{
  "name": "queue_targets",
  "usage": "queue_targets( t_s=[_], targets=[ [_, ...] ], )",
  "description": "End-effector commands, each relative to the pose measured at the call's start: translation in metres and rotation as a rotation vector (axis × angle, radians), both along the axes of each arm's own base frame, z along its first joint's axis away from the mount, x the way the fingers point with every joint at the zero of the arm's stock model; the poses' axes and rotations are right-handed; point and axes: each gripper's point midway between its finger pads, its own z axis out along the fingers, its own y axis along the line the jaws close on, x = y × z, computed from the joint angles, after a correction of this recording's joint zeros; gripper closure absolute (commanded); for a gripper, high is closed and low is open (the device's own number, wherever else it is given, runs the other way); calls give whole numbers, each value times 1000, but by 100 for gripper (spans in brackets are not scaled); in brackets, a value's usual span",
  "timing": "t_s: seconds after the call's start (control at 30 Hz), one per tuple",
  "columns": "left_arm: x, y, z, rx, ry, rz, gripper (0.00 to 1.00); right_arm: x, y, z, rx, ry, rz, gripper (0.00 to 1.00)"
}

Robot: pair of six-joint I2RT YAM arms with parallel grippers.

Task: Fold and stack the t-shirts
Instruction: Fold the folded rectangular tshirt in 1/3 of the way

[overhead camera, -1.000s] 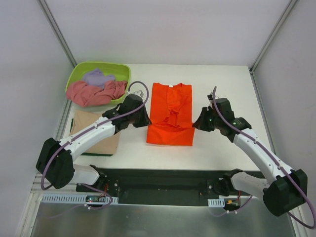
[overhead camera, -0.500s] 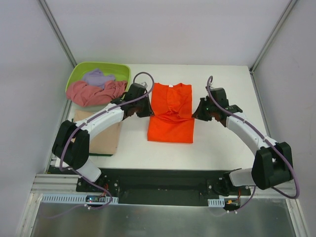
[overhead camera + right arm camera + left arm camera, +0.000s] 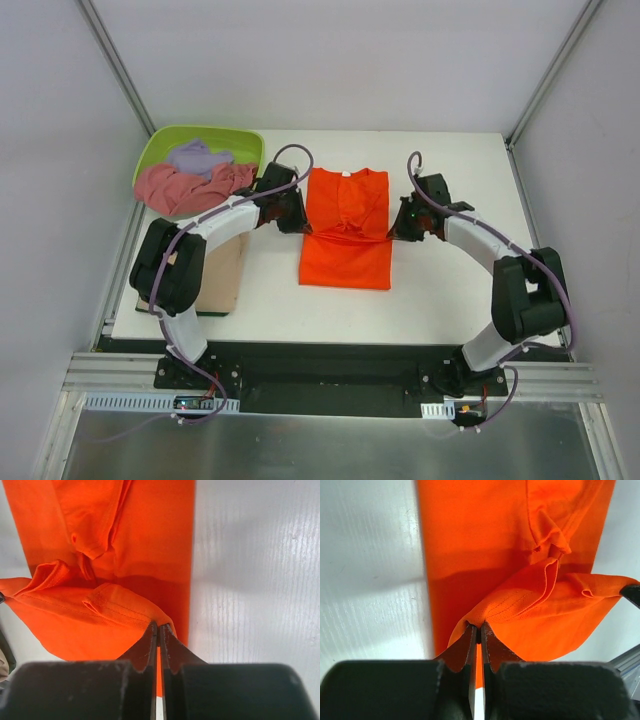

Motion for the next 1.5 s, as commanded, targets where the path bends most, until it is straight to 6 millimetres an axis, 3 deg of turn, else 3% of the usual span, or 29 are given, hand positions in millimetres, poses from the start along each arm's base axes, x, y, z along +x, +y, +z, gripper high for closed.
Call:
queue_targets(
  t_s=[0.0,0.2,0.33,0.43,0.53,0.6,0.63,0.67,0.77,0.9,1.07,1.17,1.3,1.47],
  targets=[
    [9,-7,4,-44,5,-23,100,22,5,6,24,-36,-2,99],
    [13,0,-10,-18,29,-8,100,31,-1,-11,-14,-7,-27,97],
    [11,0,-16,-15,48,-17,100,34,-1,-17,-24,5,-29,88],
    [9,2,-16,-13,49,-14,79,36,-1,-18,-25,5,-28,74],
    [5,3,-8,-23,35,-17,53,38,-1,-7,-20,-20,-26,48],
    [1,2,3,-39,12,-42,36,36,-1,4,-21,-44,-22,25],
    [-3,3,7,-43,3,-53,16,33,-3,7,-26,-48,-21,12],
    [-7,4,12,-50,-12,-60,1,30,-3,10,-29,-56,-17,1],
    [-21,12,24,-58,-46,-68,1,14,2,18,-32,-71,14,4],
    [-47,25,39,-79,-95,-63,1,-15,29,25,-24,-93,117,4],
    [-92,64,15,-26,-107,47,1,-40,61,21,17,-90,227,4],
    [-112,73,11,-50,-112,74,1,-48,82,10,29,-62,280,4],
    [-129,81,4,-61,-117,85,1,-47,111,-1,38,-72,322,4],
    [-145,85,-9,-70,-93,76,1,-10,124,-2,3,-132,279,4]
  ],
)
